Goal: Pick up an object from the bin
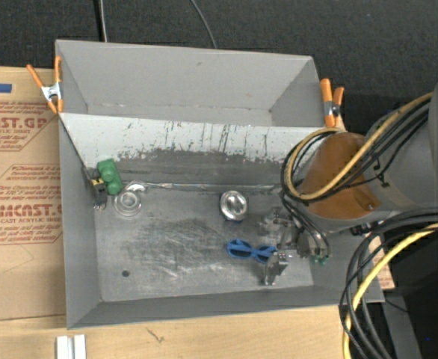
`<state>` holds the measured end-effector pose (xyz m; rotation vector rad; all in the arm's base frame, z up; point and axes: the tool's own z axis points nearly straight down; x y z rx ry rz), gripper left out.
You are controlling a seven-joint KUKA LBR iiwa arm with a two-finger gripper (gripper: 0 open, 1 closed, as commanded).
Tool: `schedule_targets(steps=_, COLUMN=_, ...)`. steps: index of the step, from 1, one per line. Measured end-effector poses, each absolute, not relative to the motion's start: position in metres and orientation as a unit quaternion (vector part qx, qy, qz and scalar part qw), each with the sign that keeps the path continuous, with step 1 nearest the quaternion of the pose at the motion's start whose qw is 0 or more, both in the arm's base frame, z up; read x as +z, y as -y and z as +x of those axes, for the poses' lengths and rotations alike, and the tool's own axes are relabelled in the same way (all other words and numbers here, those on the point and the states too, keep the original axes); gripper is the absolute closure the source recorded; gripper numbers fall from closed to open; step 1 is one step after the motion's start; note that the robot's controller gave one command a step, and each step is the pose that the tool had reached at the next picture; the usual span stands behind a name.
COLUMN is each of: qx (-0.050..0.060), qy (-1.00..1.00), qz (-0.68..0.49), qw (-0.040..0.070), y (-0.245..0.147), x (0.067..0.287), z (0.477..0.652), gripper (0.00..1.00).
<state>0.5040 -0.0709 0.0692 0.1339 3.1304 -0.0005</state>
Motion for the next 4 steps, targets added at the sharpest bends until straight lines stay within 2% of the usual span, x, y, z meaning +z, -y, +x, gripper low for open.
schedule_targets(steps=1, qx=0.001, qy=-0.997, qz=0.075, qw=0.000, y=0.052, x=0.101, z=0.480, gripper=0.00)
schedule_targets(steps=2, qx=0.000, qy=-0.994, qz=0.110, qw=0.001, y=0.059, x=0.116, z=0.481, gripper=0.00)
schedule_targets(steps=3, qx=0.000, qy=-0.993, qz=0.116, qw=0.005, y=0.050, x=0.071, z=0.484, gripper=0.00)
schedule_targets(steps=4, qx=0.000, qy=-0.993, qz=0.116, qw=0.002, y=0.050, x=0.072, z=0.485, gripper=0.00)
